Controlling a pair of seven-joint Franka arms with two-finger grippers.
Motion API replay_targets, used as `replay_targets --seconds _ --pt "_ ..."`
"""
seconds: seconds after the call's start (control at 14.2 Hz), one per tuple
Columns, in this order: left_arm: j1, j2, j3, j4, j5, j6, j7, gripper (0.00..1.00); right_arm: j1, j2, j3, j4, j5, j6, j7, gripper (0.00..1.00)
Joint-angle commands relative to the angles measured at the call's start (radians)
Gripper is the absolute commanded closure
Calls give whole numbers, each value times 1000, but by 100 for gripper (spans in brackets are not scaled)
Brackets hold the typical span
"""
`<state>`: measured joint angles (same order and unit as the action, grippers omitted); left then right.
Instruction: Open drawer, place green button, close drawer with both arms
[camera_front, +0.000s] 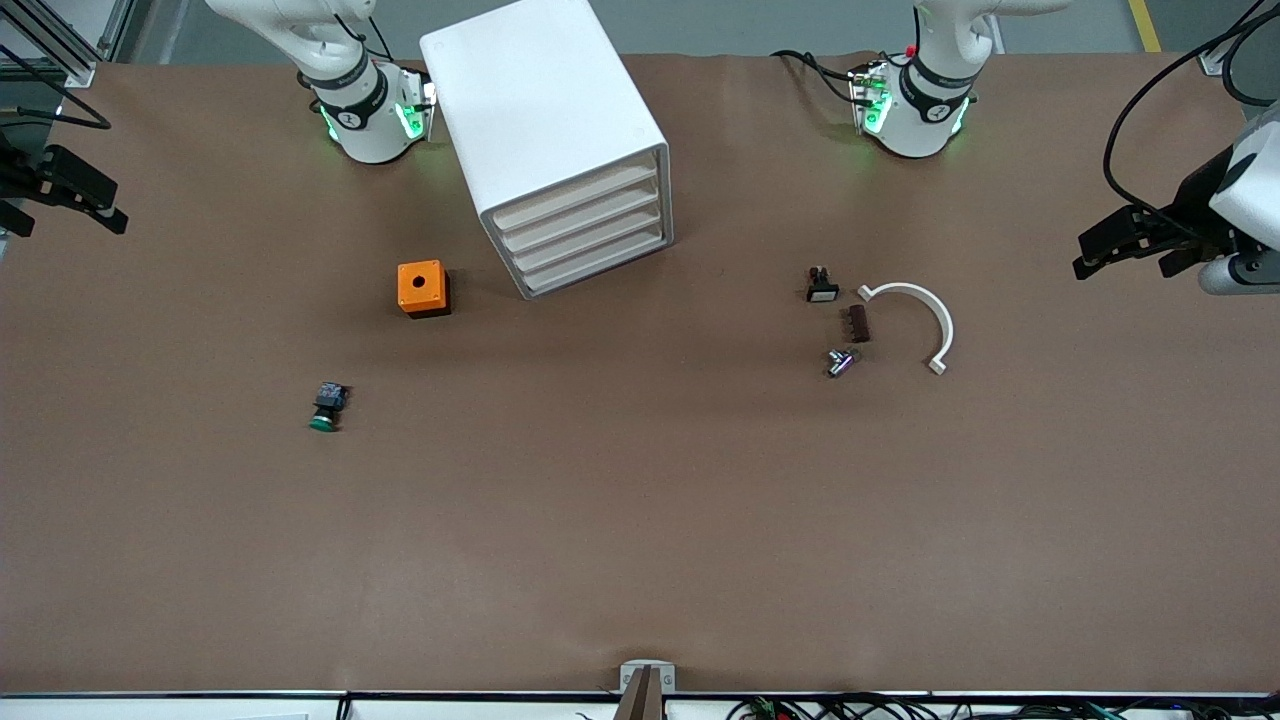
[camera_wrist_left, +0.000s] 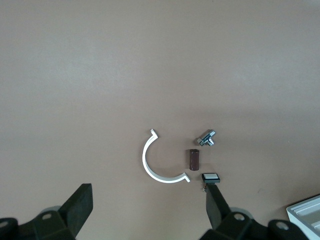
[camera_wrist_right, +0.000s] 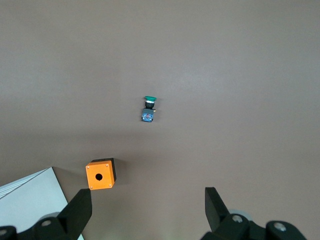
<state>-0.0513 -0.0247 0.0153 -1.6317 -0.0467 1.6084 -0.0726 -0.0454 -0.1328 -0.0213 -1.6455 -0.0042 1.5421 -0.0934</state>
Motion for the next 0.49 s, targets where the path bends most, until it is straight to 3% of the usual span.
replay_targets --seconds 0.0,0.42 --pt "5 -1 -8 3 24 -12 -7 0 -5 -25 3 -25 -2 6 -9 0" --pt "7 12 -6 9 22 -13 -6 0 -8 -25 0 -28 1 18 -9 0"
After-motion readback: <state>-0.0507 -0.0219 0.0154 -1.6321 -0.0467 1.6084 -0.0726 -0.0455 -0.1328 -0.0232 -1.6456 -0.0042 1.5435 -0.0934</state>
